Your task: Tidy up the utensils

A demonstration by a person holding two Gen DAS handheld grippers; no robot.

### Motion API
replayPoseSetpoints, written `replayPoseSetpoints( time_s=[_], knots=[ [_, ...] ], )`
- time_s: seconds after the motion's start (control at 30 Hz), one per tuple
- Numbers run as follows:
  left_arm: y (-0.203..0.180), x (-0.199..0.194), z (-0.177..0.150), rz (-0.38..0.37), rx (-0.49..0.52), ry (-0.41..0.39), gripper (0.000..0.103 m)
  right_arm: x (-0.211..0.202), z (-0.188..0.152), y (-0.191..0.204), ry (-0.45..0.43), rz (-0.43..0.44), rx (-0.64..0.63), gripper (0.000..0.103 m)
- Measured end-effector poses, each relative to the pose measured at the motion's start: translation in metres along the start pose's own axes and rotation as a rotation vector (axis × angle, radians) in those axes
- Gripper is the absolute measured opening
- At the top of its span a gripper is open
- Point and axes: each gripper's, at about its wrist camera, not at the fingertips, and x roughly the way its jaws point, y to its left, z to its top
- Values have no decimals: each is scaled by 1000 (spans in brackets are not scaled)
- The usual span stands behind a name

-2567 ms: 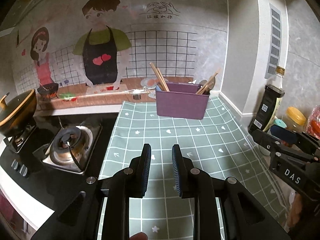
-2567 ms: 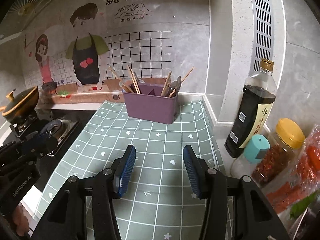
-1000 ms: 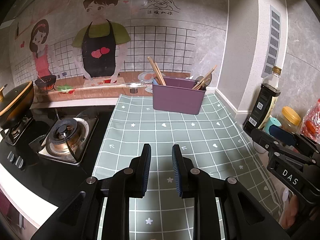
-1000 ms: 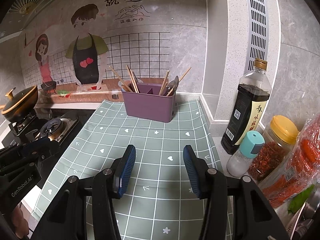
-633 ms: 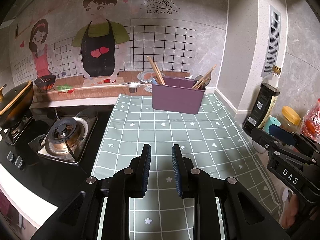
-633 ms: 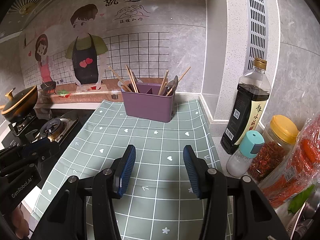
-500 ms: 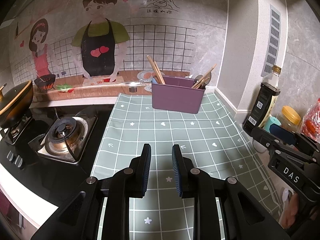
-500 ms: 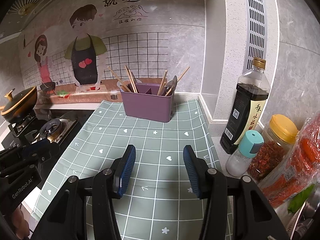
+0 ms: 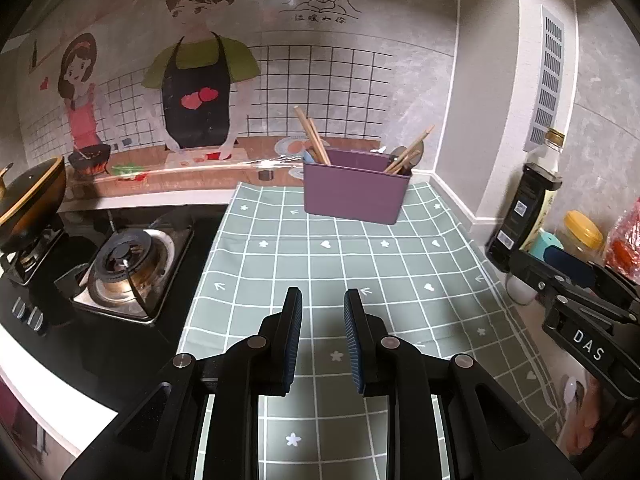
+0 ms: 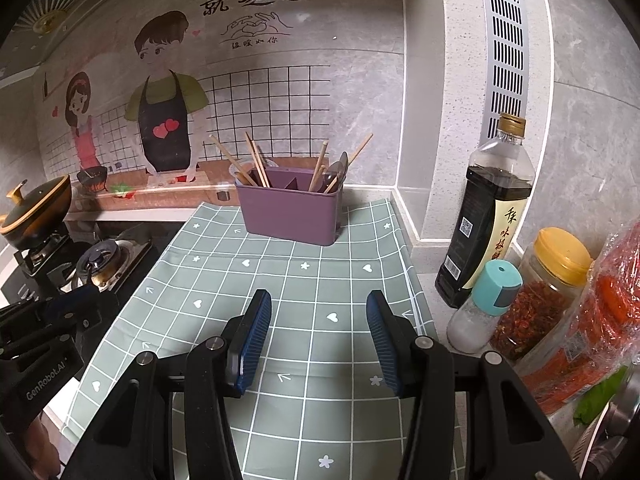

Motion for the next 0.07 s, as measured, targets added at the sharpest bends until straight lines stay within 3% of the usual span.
replayPoseSetpoints(
  time_s=[0.07],
  knots=[
    [1,1,0,7,-5,-2,23,0,0,0,3,1,0,47]
  ],
)
